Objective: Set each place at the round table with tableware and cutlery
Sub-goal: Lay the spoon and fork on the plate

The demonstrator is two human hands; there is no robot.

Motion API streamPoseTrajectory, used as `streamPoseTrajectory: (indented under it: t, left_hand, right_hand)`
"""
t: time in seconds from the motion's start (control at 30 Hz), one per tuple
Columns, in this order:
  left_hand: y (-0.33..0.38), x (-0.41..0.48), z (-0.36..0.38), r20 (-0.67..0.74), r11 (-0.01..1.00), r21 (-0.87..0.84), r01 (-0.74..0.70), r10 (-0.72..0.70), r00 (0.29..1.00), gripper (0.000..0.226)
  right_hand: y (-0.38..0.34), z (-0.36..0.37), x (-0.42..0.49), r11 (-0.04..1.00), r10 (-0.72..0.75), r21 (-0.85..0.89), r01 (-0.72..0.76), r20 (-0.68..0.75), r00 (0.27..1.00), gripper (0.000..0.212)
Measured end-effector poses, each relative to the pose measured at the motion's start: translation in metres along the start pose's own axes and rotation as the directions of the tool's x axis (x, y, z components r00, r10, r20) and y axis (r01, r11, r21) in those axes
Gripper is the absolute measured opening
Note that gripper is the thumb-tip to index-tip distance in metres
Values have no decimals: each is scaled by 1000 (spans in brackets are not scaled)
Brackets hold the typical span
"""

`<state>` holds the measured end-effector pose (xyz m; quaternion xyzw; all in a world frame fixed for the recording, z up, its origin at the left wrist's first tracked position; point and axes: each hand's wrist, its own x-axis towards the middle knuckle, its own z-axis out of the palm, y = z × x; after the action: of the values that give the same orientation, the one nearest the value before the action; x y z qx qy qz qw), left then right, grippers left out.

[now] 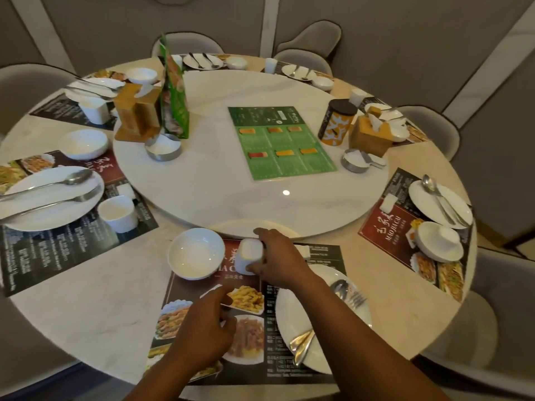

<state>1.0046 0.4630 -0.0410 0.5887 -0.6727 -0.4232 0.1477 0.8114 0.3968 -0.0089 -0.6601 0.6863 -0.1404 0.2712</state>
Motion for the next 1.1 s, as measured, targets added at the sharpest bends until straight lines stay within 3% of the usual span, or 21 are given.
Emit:
streamPoseTrajectory:
  t: [0.1,0.2,0.33,0.43,0.6,0.73,1.1]
  left_hand:
    - [9,7,12,48,1000,12,10,-11,999,51]
    - [23,14,26,83,1000,-19,-21,22,996,32]
    - [42,23,46,76,1000,-11,0,1,997,12]
    - [53,27,59,51,999,-5,-34,34,998,12]
    - [58,22,66,28,999,14,-30,30,999,26]
    - [49,9,60,30,998,6,64,-64,998,25]
    - [-1,-42,20,21,976,2,220,-220,975,37]
  right_hand:
    - [21,-15,-33,994,61,109,-34,-256,965,54]
    - [63,-31,-90,968,250,124,-217,-417,874,27]
    - [116,-33,-159,804,593,187,-565,-324,737,31]
    - [132,-21,-177,725,688,244,-644,-219,692,38]
    - [129,-7,-182,727,673,329,-602,-173,719,39]
    - [121,-4,-177,727,673,315,-610,-149,725,40]
    - [82,14,-154,859,494,217,-463,-112,862,33]
